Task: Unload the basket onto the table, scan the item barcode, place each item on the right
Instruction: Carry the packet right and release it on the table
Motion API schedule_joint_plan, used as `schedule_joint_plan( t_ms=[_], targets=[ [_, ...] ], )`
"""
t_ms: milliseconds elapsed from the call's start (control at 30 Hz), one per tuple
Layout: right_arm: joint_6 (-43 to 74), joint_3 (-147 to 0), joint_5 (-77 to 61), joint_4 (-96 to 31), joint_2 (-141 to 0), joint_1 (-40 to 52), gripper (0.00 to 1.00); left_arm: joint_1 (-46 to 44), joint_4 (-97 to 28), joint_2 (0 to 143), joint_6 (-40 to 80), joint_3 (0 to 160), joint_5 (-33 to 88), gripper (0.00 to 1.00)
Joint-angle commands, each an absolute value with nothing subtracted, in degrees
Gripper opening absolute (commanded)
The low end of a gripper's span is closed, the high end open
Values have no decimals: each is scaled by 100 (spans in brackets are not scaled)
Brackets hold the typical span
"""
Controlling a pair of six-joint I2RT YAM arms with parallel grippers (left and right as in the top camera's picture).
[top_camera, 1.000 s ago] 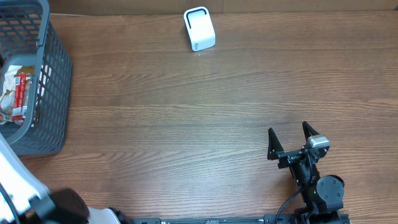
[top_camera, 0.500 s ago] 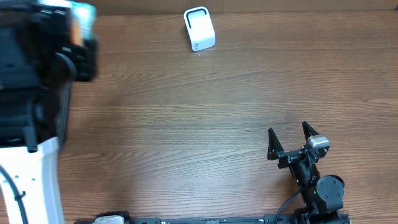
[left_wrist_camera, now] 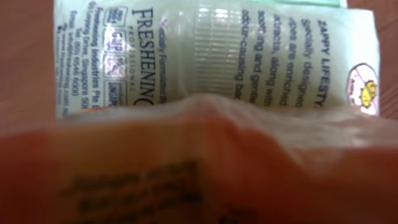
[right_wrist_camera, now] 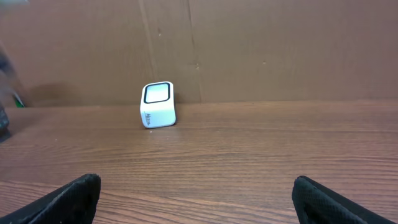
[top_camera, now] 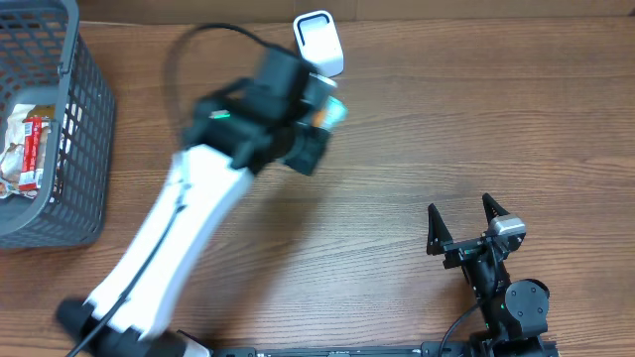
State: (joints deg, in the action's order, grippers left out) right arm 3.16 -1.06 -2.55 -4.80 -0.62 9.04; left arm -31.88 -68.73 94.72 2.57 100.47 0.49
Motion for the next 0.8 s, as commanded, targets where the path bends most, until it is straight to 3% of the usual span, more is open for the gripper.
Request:
schedule_joint_plan(
  t_ms=[0,133,300,500,767],
  targets=[
    [298,-45,-222,-467,-16,886,100,-3730,-6434,9939,847,9828,-8,57],
    [298,-45,-222,-467,-16,888,100,-4180,-5621,10477,1358,9509,-5,54],
    [298,-45,-222,-467,-16,886,100,-4473,-4654,10875,2051,9065,-388,57],
    [298,-45,-222,-467,-16,886,100,-4541,-3415,10877,2191,8482,75,53],
    [298,-45,-222,-467,-16,888,100,-4893,-3037,11015,2491,8173,67,55]
  ],
)
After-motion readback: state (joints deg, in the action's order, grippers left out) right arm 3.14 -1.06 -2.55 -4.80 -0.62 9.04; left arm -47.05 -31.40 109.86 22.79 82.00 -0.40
